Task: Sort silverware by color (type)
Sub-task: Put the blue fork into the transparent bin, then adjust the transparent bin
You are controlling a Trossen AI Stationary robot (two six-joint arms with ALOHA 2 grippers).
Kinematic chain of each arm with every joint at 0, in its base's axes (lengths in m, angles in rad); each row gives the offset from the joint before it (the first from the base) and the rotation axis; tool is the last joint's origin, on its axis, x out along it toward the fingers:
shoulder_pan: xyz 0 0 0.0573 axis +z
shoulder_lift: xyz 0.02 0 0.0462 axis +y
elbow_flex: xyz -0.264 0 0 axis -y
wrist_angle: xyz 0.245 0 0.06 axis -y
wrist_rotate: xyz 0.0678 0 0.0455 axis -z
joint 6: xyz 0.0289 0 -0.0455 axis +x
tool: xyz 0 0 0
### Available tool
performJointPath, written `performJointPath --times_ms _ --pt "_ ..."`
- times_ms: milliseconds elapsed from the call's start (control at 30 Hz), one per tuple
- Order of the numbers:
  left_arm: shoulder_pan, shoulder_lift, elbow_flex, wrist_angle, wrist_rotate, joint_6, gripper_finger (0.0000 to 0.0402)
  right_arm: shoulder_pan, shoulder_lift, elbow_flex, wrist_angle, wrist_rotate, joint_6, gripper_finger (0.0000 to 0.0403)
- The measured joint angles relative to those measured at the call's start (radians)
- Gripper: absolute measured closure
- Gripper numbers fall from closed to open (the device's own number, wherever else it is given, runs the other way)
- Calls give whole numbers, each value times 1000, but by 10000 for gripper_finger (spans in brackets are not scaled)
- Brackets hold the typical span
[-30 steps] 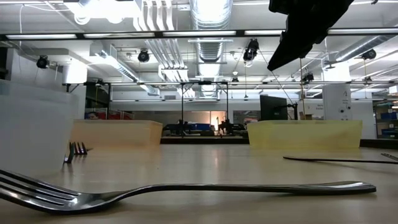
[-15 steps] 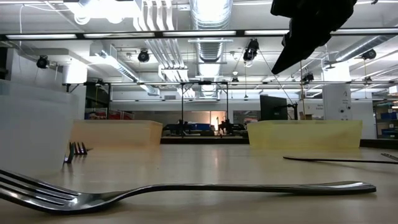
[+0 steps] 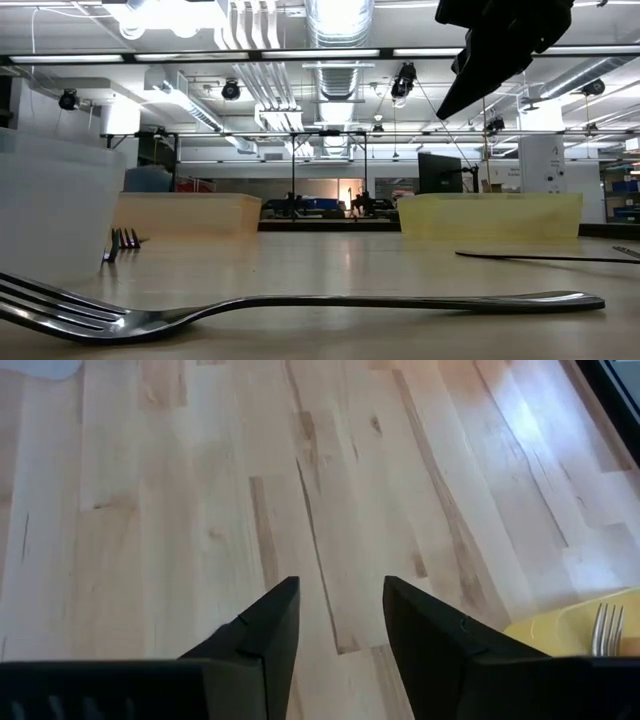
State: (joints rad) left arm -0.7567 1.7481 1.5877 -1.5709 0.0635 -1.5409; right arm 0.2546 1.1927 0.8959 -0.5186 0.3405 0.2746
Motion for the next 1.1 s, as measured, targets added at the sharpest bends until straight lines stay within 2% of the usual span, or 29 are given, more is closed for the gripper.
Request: performJointPath --times_ms 233,600,733,900,1100 --pt "1 0 -30 0 51 -106 166 0 0 0 0 0 2 266" --pt "6 1 -117 0 128 -119 166 0 0 0 0 0 3 266" --pt "6 1 -94 23 78 -177 166 0 0 0 0 0 3 266" --pt "6 1 -8 142 -69 -179 166 0 0 0 1 0 3 266" --pt "-22 41 55 343 -79 -71 166 0 0 0 1 0 3 266"
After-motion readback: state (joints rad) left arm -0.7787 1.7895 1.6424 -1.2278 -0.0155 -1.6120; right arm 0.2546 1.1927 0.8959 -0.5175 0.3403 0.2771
